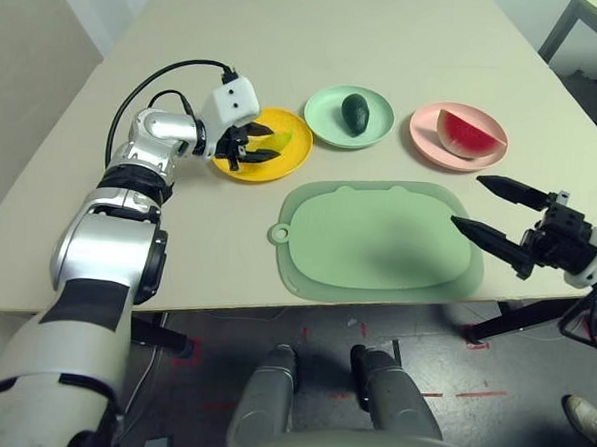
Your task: Place the fruits into color-matched plates.
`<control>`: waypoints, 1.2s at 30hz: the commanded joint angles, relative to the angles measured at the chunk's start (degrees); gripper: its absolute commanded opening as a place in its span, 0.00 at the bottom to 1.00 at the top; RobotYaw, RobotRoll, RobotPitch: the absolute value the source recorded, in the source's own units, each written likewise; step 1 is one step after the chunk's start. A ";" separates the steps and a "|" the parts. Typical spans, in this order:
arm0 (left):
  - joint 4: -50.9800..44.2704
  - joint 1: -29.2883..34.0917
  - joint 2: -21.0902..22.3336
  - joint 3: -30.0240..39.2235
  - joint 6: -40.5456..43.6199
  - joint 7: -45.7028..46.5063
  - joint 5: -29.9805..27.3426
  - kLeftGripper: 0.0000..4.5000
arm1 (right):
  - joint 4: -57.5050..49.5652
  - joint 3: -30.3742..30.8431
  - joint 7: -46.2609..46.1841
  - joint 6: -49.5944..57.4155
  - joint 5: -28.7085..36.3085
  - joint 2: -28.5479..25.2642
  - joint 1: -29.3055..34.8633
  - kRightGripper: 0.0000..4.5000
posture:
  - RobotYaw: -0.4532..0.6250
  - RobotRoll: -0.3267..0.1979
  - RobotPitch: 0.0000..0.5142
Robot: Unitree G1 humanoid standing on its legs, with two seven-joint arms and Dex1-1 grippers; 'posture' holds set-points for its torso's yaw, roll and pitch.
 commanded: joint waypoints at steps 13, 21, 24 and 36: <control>-0.48 -3.28 3.65 12.67 8.42 -0.90 -9.90 0.99 | 4.16 -6.61 -2.64 3.37 4.36 -2.05 -4.30 1.00 | 0.29 0.62 0.29; -4.88 2.83 7.06 25.93 19.68 8.79 -21.35 0.99 | 26.28 -14.42 -4.51 -1.76 -1.67 -6.27 -9.91 1.00 | 0.30 0.62 0.31; -9.04 9.99 6.54 29.90 21.06 13.89 -24.64 0.99 | 46.10 -13.36 -1.41 -10.74 -8.05 -8.78 -15.34 1.00 | 0.32 0.62 0.32; -25.70 32.94 2.90 37.32 23.37 29.33 -30.72 0.99 | 91.93 -6.31 2.53 -30.71 -23.22 -9.15 -33.57 1.00 | 0.47 0.62 0.36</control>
